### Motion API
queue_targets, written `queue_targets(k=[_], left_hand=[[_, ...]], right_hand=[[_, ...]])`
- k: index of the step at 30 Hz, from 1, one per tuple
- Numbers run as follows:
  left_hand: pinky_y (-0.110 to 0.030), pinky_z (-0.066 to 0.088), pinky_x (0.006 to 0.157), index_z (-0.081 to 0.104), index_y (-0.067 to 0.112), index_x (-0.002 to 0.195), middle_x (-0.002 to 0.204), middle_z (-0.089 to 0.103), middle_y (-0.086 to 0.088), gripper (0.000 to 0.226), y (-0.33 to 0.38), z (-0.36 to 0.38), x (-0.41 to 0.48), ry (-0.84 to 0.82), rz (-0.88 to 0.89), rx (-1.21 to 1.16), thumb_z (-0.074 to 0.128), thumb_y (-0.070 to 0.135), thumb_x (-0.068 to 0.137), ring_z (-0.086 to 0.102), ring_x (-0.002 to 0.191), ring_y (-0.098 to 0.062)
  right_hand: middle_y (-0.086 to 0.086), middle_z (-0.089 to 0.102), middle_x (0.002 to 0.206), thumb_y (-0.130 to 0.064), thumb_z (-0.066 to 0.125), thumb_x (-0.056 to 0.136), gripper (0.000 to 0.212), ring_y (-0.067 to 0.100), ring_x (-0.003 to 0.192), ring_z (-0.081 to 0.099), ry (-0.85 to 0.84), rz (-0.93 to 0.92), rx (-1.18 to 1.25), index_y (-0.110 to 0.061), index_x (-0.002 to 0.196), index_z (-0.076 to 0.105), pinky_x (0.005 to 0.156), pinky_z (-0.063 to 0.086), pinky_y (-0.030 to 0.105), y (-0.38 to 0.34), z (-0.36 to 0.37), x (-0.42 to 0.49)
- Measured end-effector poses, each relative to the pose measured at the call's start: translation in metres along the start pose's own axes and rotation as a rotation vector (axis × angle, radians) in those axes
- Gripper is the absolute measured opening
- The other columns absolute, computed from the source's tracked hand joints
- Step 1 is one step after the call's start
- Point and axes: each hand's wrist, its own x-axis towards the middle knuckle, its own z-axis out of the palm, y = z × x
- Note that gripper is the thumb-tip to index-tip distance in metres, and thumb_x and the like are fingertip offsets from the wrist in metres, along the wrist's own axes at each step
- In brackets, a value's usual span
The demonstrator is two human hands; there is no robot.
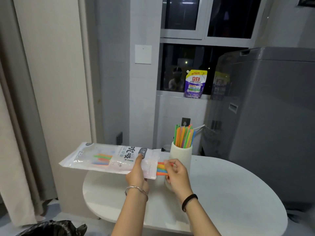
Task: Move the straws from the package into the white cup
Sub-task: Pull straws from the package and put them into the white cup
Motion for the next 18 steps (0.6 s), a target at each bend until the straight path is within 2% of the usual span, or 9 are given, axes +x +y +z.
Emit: queue_targets(k=[2,5,7,11,15,18], left_hand=[[-0.042,0.053,0.091,0.057,0.013,0.121,0.126,0.064,-0.007,0.039,0.004,-0.001,0.001,-0.025,-0.051,-0.051,0.070,0.018,0.085,0.064,0.098,-0.023],[-0.037,0.055,0.079,0.053,0.017,0.117,0.132,0.061,-0.008,0.033,0.008,-0.003,0.003,-0.035,-0.082,-0.132,0.068,0.017,0.088,0.062,0.099,-0.023],[-0.034,0.057,0.071,0.054,0.014,0.124,0.133,0.060,-0.007,0.038,0.007,-0.003,0.003,-0.039,-0.082,-0.137,0.066,0.016,0.089,0.063,0.096,-0.022],[-0.041,0.054,0.083,0.051,0.010,0.135,0.135,0.059,-0.010,0.048,0.002,-0.002,0.003,-0.047,-0.100,-0.093,0.066,0.013,0.089,0.060,0.102,-0.024],[-0.043,0.054,0.088,0.054,0.014,0.122,0.121,0.064,-0.007,0.036,-0.001,0.000,0.004,-0.066,-0.128,-0.092,0.067,0.016,0.088,0.064,0.095,-0.024],[-0.035,0.055,0.074,0.052,0.020,0.114,0.101,0.066,0.000,0.030,-0.001,0.000,0.004,-0.074,-0.124,-0.124,0.067,0.019,0.088,0.064,0.079,-0.016]], right_hand=[[0.004,0.060,0.064,-0.018,0.056,0.091,0.016,0.007,0.046,0.046,0.065,-0.017,0.043,-0.008,0.079,0.053,0.043,0.037,0.015,-0.005,-0.011,0.004],[0.002,0.064,0.066,-0.020,0.056,0.092,0.017,0.006,0.049,0.053,0.113,-0.017,0.058,-0.007,0.081,0.055,0.045,0.040,0.017,-0.010,-0.026,0.009],[0.004,0.066,0.069,-0.020,0.056,0.091,0.017,0.009,0.054,0.058,0.136,-0.013,0.062,-0.007,0.080,0.056,0.047,0.042,0.019,-0.010,-0.030,0.010],[0.000,0.066,0.070,-0.020,0.061,0.088,0.013,0.007,0.059,0.063,0.125,0.005,0.062,-0.015,0.077,0.058,0.048,0.046,0.015,-0.010,-0.028,0.009],[0.001,0.064,0.068,-0.019,0.061,0.088,0.016,0.010,0.059,0.060,0.127,0.010,0.058,-0.015,0.073,0.060,0.047,0.046,0.016,-0.013,-0.030,0.011],[-0.005,0.058,0.054,-0.019,0.061,0.088,0.023,0.008,0.049,0.052,0.227,-0.011,0.109,-0.014,0.066,0.057,0.043,0.040,0.016,-0.015,-0.037,0.014]])
